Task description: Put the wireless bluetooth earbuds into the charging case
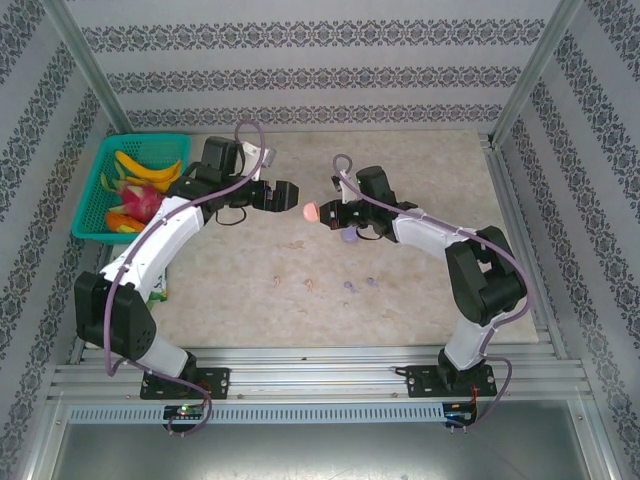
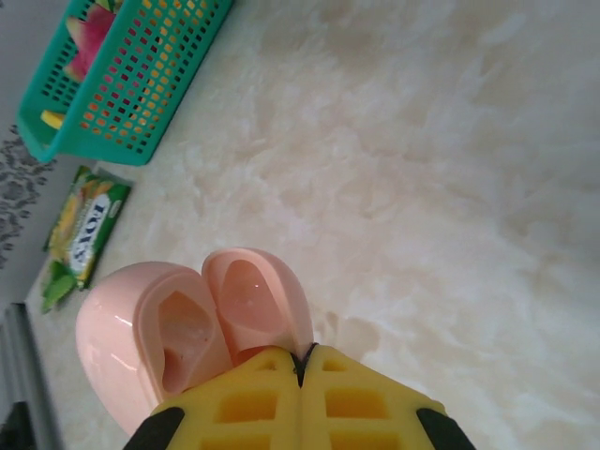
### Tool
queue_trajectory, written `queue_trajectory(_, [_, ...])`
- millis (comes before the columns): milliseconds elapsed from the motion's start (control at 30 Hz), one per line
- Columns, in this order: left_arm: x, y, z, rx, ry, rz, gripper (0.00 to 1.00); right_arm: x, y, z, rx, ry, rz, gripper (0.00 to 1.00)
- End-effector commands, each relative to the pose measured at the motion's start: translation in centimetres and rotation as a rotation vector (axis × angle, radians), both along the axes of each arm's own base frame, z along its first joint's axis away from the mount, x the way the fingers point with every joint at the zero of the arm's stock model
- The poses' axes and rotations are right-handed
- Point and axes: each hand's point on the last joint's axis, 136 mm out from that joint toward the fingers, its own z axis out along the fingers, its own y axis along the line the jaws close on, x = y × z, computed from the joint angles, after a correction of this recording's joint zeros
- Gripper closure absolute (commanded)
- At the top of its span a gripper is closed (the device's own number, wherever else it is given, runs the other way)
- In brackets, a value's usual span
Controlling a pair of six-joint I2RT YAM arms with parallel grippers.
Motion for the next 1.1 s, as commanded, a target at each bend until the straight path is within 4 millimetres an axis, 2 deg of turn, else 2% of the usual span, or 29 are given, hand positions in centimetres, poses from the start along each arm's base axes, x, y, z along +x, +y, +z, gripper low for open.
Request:
queue_trajectory(0, [-1.3,2.4,-4.0,0.221,0.112,-0.029,0.00,0.7,-0.6,1.3,-0.115,-0.141,0.033,1.00])
queue_trajectory(100, [-1.6,2.0,-4.1,0.230,0.169,-0.086,0.00,0.7,-0.2,1.2,-0.189,-0.230,0.073,1.00])
queue_trajectory(267, [-3.3,-0.4,-4.5,0.125,0.263,-0.255,0.00,-0.2,1.0,1.4,-0.304,-0.370,0.119,1.00])
queue_trajectory(433, [-3.8,-1.4,-5.2,0.074,0.280,-0.322,0.02,-1.0,1.1,1.5,-0.309,-0.398,0.126,1.00])
queue_trajectory(767, [-3.2,-3.1,-6.3,-0.005,0.332,-0.410,0.22,-2.7,1.6,1.9,-0.249,-0.368,0.180,1.00])
queue_trajectory(1067, [-2.6,-4.2,-6.7,-0.069,0.350,-0.426,0.35,-2.5,0.7,2.1,-0.212,-0.351,0.177,1.00])
